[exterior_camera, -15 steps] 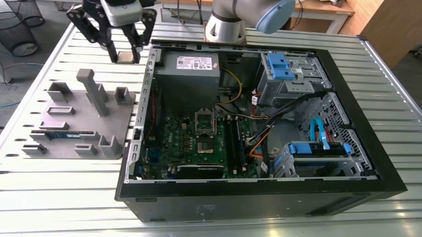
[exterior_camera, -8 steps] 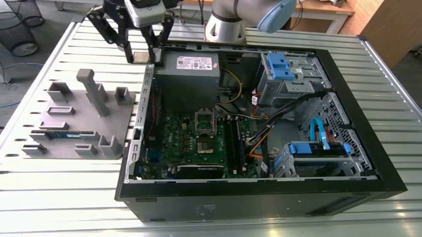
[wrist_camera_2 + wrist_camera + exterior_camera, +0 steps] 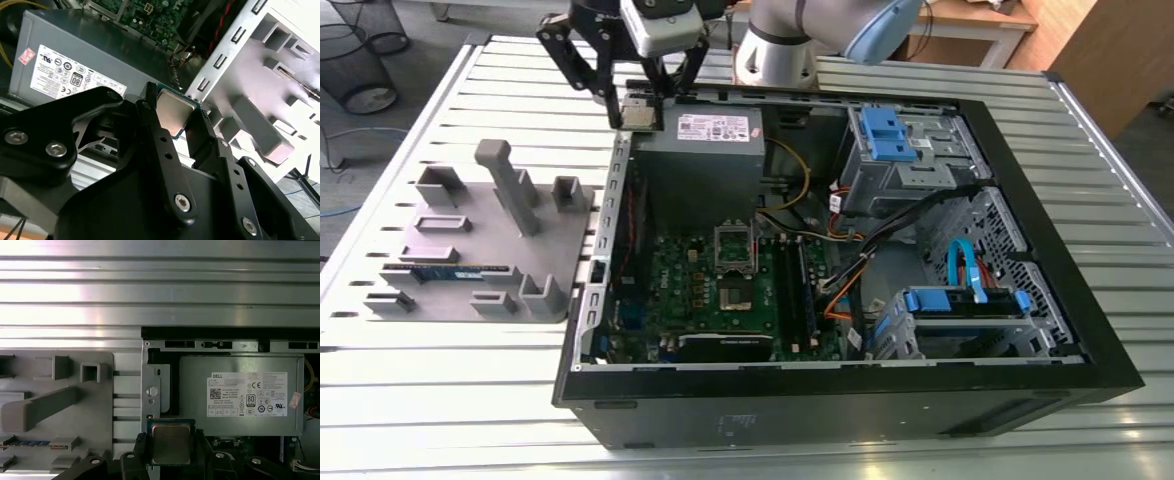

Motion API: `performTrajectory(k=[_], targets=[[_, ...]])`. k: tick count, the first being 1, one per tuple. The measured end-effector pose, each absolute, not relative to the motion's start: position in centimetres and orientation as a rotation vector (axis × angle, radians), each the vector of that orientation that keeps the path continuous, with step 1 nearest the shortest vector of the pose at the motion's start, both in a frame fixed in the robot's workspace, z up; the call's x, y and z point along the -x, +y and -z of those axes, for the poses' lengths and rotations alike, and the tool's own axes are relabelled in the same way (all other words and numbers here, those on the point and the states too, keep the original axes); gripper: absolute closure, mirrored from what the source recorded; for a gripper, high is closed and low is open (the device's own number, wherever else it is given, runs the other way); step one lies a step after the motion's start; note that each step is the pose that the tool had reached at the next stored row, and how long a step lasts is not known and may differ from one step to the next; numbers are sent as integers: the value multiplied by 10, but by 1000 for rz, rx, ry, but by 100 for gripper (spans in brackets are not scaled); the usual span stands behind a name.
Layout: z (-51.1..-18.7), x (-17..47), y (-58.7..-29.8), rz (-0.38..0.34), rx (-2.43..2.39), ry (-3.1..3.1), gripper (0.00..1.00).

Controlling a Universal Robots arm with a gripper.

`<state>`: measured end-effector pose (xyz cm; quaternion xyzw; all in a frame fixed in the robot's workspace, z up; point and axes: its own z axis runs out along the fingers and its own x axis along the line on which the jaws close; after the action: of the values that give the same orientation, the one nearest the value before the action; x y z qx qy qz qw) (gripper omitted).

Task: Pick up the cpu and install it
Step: 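Pick up the cpu and move it towards the insertion slot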

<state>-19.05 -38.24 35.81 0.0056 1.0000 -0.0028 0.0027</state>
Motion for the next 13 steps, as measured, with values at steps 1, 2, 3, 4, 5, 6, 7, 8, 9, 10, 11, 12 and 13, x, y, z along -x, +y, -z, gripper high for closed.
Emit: performTrajectory(k=[1, 2, 3, 4, 5, 6, 7, 8, 9, 10, 11, 12, 13], targets=[[-358, 187, -382, 9, -18, 3136, 53], [-358, 183, -382, 8, -18, 3136, 53], [-358, 179, -382, 8, -18, 3136, 53], [-358, 175, -382, 9, -18, 3136, 53], [-358, 172, -382, 9, -18, 3136, 53], [-358, 168, -382, 9, -18, 3136, 53], [-357, 164, -382, 9, -18, 3136, 53], [-357, 160, -382, 8, -19, 3136, 53], [-357, 157, -381, 9, -19, 3136, 53], [-357, 153, -381, 9, -19, 3136, 53], [-357, 149, -381, 9, -18, 3136, 53], [-357, 145, -381, 8, -19, 3136, 53], [-357, 142, -381, 9, -19, 3136, 53]])
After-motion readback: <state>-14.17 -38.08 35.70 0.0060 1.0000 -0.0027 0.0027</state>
